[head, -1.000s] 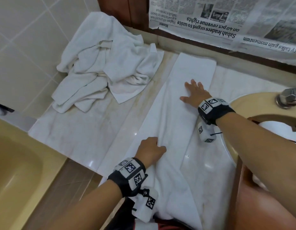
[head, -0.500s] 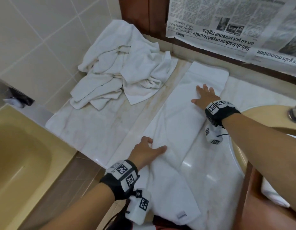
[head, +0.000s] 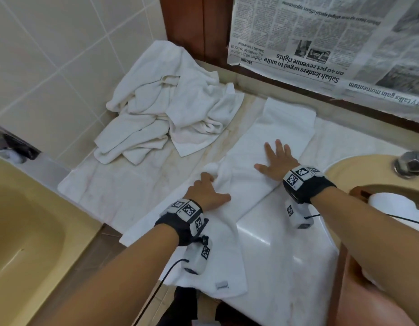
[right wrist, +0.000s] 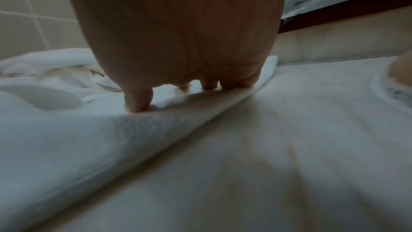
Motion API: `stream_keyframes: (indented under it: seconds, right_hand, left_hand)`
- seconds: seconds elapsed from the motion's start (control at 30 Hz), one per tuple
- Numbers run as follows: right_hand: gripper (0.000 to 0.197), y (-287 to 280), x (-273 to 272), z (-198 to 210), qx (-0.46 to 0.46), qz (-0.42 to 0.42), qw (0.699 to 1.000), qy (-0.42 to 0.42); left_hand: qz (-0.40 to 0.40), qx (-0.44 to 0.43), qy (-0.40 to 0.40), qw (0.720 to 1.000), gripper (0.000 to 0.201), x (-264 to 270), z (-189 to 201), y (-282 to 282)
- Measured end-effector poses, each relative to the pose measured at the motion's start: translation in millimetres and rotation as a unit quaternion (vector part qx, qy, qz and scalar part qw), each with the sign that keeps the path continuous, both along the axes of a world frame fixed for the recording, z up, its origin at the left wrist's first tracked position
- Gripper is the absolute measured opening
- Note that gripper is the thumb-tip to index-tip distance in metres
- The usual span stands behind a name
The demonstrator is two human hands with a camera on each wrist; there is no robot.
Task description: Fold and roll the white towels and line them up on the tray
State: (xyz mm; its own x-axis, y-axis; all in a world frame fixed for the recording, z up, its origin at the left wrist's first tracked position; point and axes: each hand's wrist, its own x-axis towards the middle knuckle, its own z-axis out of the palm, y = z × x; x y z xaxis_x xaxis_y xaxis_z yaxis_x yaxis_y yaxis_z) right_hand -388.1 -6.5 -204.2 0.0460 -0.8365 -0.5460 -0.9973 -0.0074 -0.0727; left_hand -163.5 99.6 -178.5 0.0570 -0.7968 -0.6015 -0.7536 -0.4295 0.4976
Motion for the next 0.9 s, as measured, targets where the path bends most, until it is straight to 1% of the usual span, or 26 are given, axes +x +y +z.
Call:
stream_keyframes:
  seconds: [0.07,0.1,0.17,0.2,0.27,0.4,0.5,0.53,0.57,0.63,0.7,0.73,0.77,0.8,0.83,0.9]
  right_hand:
    - [0.085,-5,1,2,0.001,-0.021,1.0,0.002]
    - [0.085,-6,3,3,-0.003,-0.027,1.0,0.004]
    - [0.084,-7,7,2,-0.014,-0.031,0.999,0.011]
    - [0.083,-7,8,1,-0.019,-0.033,0.999,0.013]
    - [0.083,-7,8,-1,-0.027,-0.036,0.999,0.016]
    - [0.082,-5,9,-1,-0.041,-0.035,0.998,0.014]
    - [0.081,-3,8,-3,-0.047,-0.026,0.998,0.013]
    - [0.082,-2,7,-4,-0.054,-0.02,0.998,0.012]
    - [0.082,-1,6,-5,-0.061,-0.015,0.998,0.008]
    - [0.084,3,4,-7,-0.068,-0.011,0.998,-0.003]
    - [0.085,5,4,-6,-0.065,-0.008,0.998,-0.01]
    - [0.085,5,4,-5,-0.061,-0.006,0.998,-0.01]
    - [0.085,5,4,-5,-0.057,-0.004,0.998,-0.01]
    - [0.085,4,3,-4,-0.054,-0.003,0.998,-0.009]
    - [0.086,4,3,-5,-0.051,-0.002,0.999,-0.008]
    - [0.086,4,2,-5,-0.047,-0.001,0.999,-0.004]
  left_hand:
    - [-0.004,0.014,-0.053,0.998,0.097,-11,1,1]
    - [-0.019,0.014,-0.095,0.995,0.099,-19,0,6]
    - [-0.044,-0.002,-0.161,0.986,0.09,-33,-1,19]
    - [-0.047,-0.009,-0.177,0.983,0.084,-38,-2,24]
    - [-0.052,-0.01,-0.185,0.981,0.078,-39,-2,30]
    - [-0.094,0.001,-0.171,0.981,0.079,-22,1,40]
    - [-0.177,0.01,-0.173,0.969,0.074,-1,9,55]
    - [-0.2,0.019,-0.167,0.965,0.07,8,11,61]
    - [-0.216,0.039,-0.142,0.965,0.064,18,14,66]
    - [-0.227,0.094,-0.033,0.969,0.056,42,17,73]
    - [-0.218,0.132,0.078,0.964,0.06,65,20,74]
    - [-0.207,0.154,0.117,0.959,0.061,75,20,73]
    - [-0.195,0.183,0.14,0.953,0.06,86,20,70]
    - [-0.193,0.216,0.146,0.946,0.054,96,21,67]
    - [-0.209,0.245,0.136,0.937,0.045,106,21,65]
    - [-0.253,0.279,0.068,0.924,0.028,123,23,61]
